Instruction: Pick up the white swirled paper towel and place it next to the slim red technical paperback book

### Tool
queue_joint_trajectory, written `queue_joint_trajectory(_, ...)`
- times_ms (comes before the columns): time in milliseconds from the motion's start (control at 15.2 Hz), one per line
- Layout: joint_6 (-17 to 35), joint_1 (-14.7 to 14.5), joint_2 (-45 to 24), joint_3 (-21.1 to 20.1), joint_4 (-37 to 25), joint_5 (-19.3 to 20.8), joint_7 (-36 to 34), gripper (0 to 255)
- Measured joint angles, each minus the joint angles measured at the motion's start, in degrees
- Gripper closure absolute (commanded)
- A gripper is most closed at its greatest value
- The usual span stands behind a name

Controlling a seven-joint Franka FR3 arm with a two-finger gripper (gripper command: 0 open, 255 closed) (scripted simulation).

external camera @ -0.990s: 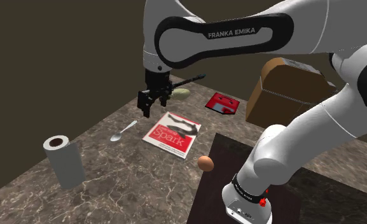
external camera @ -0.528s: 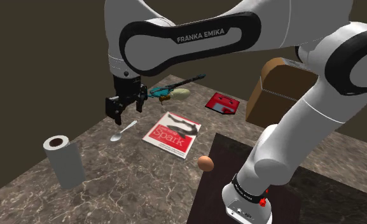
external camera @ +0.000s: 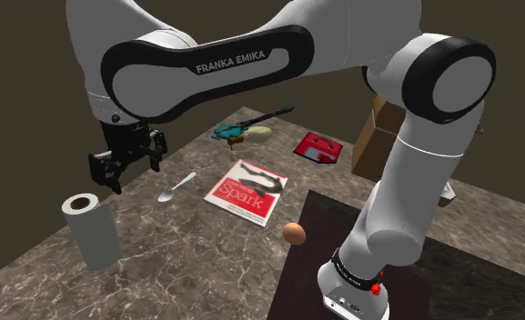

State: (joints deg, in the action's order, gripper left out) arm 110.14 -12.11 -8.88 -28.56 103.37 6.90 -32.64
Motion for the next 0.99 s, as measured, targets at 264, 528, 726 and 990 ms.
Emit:
queue_joint_trajectory(264,-1.8,-3.7,-9.0,-0.3,-9.8,4.9,-4.1,0)
queue_joint_trajectory(528,-5.4,-9.3,-18.7,0.2,-22.4,9.6,-7.7,0)
queue_joint_trajectory(726,-5.9,-10.9,-21.9,0.6,-25.8,11.0,-8.4,0)
queue_joint_trajectory(990,-3.5,-10.8,-22.8,0.9,-24.2,11.4,-8.8,0)
